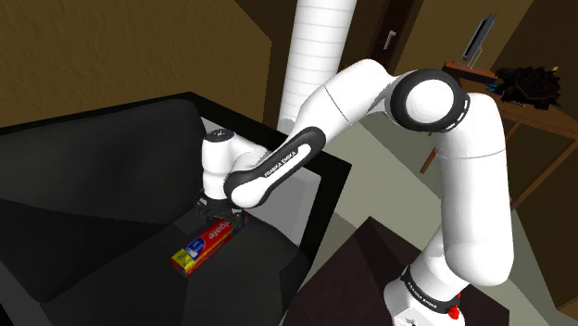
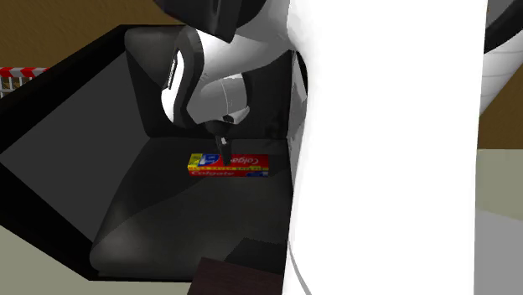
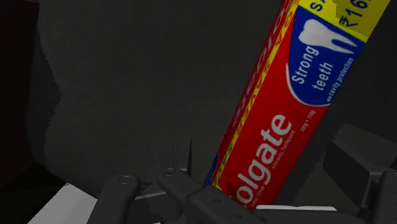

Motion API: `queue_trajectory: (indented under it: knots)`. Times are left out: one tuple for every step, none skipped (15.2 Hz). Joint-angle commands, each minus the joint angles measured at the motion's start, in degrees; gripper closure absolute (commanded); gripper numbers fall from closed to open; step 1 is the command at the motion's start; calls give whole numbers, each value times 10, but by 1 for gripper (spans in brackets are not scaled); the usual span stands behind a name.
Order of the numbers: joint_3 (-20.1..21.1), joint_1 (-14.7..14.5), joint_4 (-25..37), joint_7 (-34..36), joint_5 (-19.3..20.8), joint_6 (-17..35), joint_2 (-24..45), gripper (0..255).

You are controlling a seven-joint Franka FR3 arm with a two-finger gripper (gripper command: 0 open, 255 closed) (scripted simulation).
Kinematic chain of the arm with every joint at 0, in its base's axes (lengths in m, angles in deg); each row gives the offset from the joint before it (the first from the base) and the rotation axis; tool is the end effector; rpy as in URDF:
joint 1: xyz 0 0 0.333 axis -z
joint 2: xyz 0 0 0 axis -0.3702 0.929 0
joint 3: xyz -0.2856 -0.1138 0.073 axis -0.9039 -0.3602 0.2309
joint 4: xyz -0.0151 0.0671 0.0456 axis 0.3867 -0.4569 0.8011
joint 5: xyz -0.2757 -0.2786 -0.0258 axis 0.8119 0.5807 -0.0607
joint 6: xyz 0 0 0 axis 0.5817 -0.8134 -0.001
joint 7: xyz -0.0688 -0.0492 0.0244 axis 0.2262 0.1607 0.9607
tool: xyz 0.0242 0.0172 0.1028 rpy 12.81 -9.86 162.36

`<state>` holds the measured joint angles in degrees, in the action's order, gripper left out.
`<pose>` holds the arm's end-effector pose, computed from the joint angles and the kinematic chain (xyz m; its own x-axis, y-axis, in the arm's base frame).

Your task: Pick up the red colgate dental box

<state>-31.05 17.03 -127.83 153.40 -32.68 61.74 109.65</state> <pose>0.5465 0.2917 0.2059 0.5049 -0.8632 0.0064 -0.8632 -0.5048 0.0102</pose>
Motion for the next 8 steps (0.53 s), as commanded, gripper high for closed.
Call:
queue_trajectory:
  knots:
    - [-19, -20, 54, 25, 10, -6, 50, 0]
    - [-27, -29, 79, 35, 12, -9, 73, 0]
    - [-35, -37, 103, 45, 14, -12, 95, 0]
    - [-37, -39, 105, 46, 16, -8, 101, 0]
    - [-39, -41, 106, 47, 18, -4, 107, 0]
    - [-42, -42, 108, 48, 20, 0, 113, 0]
    - [-44, -44, 110, 50, 22, 4, 119, 0]
    - [-46, -46, 113, 51, 24, 8, 125, 0]
